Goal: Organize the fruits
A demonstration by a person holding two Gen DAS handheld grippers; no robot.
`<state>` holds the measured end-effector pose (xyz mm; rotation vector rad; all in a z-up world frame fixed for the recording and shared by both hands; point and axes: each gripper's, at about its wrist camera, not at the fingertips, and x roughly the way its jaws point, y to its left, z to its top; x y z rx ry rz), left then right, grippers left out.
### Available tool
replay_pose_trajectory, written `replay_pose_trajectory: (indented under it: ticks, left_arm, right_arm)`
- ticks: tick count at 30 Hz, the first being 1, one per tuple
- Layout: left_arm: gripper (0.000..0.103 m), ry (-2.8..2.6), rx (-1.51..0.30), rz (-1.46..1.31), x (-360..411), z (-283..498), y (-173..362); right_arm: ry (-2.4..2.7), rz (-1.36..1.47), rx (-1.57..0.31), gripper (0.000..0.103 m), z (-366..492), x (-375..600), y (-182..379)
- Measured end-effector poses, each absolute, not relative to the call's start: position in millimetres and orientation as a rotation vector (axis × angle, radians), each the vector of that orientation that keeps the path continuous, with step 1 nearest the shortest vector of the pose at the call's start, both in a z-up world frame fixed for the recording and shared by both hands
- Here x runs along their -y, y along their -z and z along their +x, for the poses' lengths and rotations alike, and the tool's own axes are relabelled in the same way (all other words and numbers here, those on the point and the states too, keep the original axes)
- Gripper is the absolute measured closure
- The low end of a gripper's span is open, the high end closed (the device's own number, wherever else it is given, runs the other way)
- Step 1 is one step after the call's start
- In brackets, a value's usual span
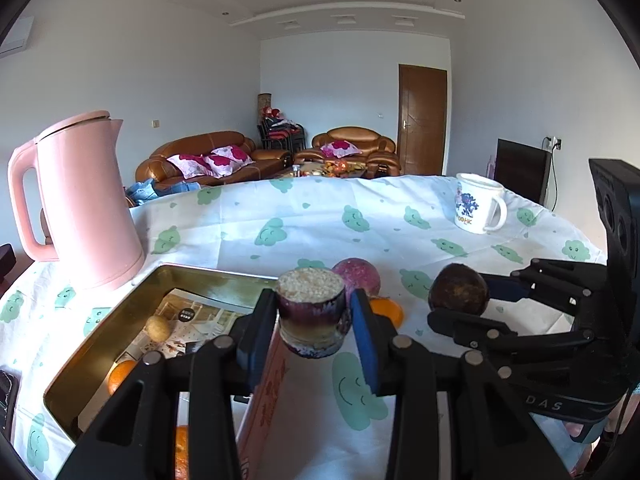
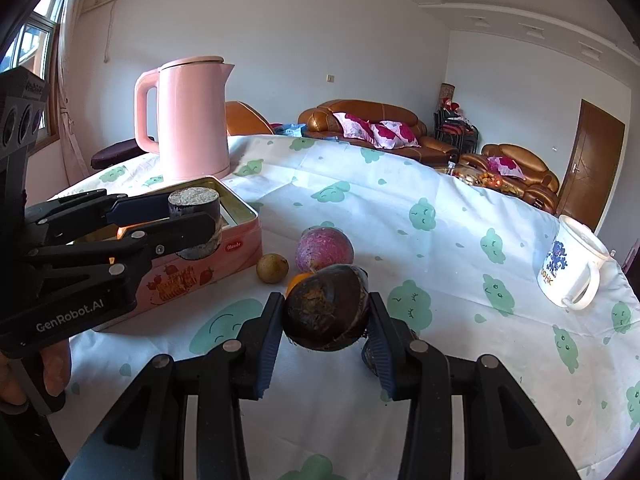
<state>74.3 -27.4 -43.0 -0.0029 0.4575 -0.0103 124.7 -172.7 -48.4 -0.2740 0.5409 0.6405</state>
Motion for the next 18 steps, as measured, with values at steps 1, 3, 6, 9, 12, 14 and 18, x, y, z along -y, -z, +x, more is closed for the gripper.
replay_pose_trajectory:
  ticks: [1, 3, 6, 9, 12, 14, 18]
  left_arm:
    - [0.064, 0.008, -0.454, -0.002, 27.4, 73.7, 42.6]
    - [0.064, 0.004, -0.447, -0.002, 26.9, 72.7, 42.0]
    - [0.065, -0.002, -0.432, -0.005, 26.2, 70.0, 41.0]
    - [0.074, 0.002, -0.421, 0.002, 27.8, 68.7, 40.8]
    - [0.074, 0.006, -0.428, 0.020, 31.0, 69.6, 41.2]
    - [0.074, 0.002, -0.432, 0.011, 29.2, 70.0, 41.2]
    - [0.073, 0.019, -0.450, -0.009, 25.4, 71.5, 42.3]
  right_arm:
    - [-0.642, -0.271, -0.535, 0.060, 124.2, 173.4, 47.5]
    - [-0.644, -0.265, -0.524, 0.060, 123.2, 175.0, 46.5]
    - [-0.645, -0.256, -0.504, 0.060, 120.6, 178.2, 44.9]
    - [-0.646, -0.250, -0.485, 0.060, 118.8, 179.7, 43.1]
    - [-0.644, -0.250, -0.480, 0.060, 118.4, 179.9, 42.6]
    - [-0.642, -0.249, -0.479, 0.060, 117.9, 180.6, 42.5]
    - [-0.640, -0.240, -0.483, 0.060, 118.6, 182.4, 42.0]
